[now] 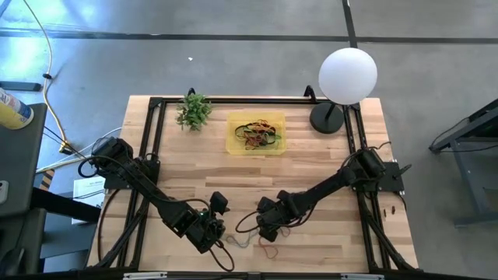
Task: Pick and place rubber bands into bin
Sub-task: Put the top red rubber band into the yellow bin
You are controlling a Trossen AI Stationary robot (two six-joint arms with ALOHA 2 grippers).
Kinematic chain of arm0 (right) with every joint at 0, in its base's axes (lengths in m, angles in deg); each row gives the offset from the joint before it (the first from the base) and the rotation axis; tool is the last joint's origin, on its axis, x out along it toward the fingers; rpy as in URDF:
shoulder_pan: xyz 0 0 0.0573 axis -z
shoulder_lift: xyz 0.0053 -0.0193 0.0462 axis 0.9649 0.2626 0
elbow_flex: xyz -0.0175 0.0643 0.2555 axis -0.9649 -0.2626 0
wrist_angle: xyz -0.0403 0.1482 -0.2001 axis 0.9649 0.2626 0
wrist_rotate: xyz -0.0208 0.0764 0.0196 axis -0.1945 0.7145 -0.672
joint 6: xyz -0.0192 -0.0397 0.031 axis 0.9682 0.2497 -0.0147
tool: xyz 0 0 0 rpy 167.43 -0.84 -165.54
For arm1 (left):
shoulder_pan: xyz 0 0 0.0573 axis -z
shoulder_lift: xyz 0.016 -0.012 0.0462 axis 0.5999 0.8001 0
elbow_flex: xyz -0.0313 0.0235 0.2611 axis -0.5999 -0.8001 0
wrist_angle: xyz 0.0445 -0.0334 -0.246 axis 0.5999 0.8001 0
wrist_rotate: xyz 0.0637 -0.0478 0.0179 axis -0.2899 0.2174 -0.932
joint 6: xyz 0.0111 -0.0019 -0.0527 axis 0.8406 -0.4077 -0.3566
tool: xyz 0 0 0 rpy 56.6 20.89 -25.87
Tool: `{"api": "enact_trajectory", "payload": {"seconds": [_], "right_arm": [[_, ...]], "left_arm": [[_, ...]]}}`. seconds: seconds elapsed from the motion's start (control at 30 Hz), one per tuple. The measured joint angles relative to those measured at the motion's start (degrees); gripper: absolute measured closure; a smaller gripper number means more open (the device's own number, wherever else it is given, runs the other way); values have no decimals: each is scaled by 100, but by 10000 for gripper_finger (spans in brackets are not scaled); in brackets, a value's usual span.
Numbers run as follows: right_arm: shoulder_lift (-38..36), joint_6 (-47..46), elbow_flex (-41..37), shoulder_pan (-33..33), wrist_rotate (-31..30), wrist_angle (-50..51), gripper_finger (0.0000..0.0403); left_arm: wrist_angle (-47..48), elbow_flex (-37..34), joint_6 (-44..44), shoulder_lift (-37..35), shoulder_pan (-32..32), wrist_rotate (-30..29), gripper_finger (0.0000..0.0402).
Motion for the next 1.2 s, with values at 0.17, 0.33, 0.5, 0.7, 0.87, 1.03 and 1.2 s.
{"api": "enact_trajectory", "payload": {"seconds": [0.17,0.33,0.5,0.7,0.87,1.03,1.2], "right_arm": [[0,160,0,-16,-101,-7,398],[-7,422,141,-22,-337,281,400],[38,820,641,-31,-768,1097,402],[31,1118,1237,18,-1309,1799,402],[30,1334,1633,37,-1628,2212,402],[26,1482,1963,39,-1912,2550,403],[24,1586,2255,42,-2125,2867,403]], "left_arm": [[-1,0,-1,0,0,1,163],[-2,0,-2,0,0,3,163],[-2,0,-1,0,0,3,163],[-2,0,-2,0,-1,3,163],[-2,0,-2,0,0,3,163],[0,0,-2,0,0,3,163],[0,0,-2,0,-1,3,163]]}}
